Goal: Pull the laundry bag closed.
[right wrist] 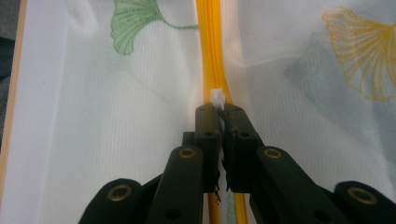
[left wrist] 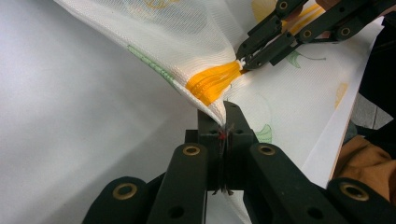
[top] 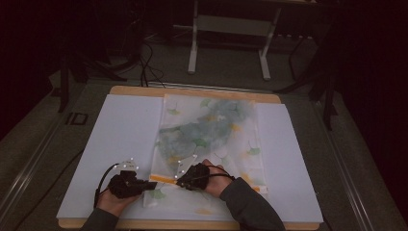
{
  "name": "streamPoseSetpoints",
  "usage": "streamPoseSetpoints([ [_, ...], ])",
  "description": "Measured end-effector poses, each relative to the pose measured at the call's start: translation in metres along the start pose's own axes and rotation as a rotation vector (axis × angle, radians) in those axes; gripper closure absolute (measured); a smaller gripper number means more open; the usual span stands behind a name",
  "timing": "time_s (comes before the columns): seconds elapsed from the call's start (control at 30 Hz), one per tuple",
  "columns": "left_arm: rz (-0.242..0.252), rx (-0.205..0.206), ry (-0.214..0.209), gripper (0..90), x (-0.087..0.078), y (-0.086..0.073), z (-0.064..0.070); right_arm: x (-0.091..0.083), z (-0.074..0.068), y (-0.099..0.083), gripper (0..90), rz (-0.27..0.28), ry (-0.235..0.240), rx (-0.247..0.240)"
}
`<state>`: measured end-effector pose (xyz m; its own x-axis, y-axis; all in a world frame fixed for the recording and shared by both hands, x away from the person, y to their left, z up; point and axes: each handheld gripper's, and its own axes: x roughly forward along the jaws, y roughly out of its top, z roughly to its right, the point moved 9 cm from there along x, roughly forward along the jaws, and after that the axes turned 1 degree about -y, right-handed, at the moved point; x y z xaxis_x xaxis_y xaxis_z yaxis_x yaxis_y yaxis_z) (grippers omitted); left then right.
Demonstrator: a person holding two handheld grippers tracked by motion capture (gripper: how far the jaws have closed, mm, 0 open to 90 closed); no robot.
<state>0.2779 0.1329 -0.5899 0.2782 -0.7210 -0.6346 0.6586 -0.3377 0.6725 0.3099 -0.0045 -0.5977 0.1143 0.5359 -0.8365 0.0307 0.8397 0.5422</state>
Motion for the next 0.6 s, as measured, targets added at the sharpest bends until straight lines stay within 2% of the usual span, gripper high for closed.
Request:
streamPoseSetpoints([
  [0.6,0.006,0.025,0.013,88.4,-0.0008,0.0002,0.0012,-0.0058,-0.0015,-0.0075,86.5,-0.033,-0.017,-0.014],
])
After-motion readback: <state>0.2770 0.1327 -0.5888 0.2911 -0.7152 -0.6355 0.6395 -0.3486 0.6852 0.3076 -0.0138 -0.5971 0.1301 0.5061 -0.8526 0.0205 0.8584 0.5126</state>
